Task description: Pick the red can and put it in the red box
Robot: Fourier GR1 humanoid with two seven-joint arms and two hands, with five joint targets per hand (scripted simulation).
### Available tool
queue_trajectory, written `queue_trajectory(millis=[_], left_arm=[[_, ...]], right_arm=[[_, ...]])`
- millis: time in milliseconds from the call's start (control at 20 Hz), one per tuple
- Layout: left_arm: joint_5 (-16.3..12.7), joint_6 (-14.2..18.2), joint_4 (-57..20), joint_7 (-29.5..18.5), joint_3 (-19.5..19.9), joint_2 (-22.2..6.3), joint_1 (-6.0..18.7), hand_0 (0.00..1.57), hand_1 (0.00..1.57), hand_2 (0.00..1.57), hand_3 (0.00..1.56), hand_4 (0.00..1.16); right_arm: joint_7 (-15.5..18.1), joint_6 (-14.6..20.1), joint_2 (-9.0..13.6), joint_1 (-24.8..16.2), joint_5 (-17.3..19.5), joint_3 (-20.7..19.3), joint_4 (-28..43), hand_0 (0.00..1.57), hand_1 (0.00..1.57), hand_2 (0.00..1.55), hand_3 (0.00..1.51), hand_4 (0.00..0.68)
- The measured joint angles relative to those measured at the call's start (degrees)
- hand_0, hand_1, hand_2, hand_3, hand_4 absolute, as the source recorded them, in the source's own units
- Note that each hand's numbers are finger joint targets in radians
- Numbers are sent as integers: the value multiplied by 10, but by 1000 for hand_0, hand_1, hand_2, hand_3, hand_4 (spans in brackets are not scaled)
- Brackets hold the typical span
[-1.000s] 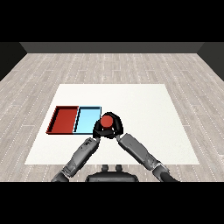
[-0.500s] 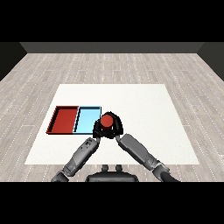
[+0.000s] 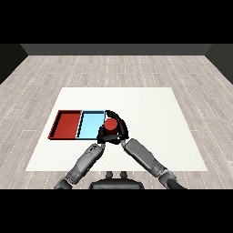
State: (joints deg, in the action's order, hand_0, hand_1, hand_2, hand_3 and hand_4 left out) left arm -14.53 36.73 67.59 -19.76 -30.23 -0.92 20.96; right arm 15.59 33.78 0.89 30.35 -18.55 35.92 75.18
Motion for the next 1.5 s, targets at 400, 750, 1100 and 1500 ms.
queue_trajectory(millis=[400,750,1100,1500], left_arm=[[-2,-6,-3,6,8,8,-4,1571,1571,1571,1505,1139],[7,-9,3,7,42,-12,-24,1571,1571,1571,1481,1140],[41,-3,27,32,77,-88,-26,1571,1571,1564,1467,1123],[46,-34,-26,60,159,-196,-6,1571,1571,1555,1462,1091]], right_arm=[[2,-14,5,-32,21,-34,36,0,0,0,0,0],[9,-51,47,-80,19,-101,109,0,0,0,0,0],[3,-76,121,-193,5,-146,229,0,0,0,0,0],[49,-120,171,-299,-22,-217,225,0,0,0,0,0]])
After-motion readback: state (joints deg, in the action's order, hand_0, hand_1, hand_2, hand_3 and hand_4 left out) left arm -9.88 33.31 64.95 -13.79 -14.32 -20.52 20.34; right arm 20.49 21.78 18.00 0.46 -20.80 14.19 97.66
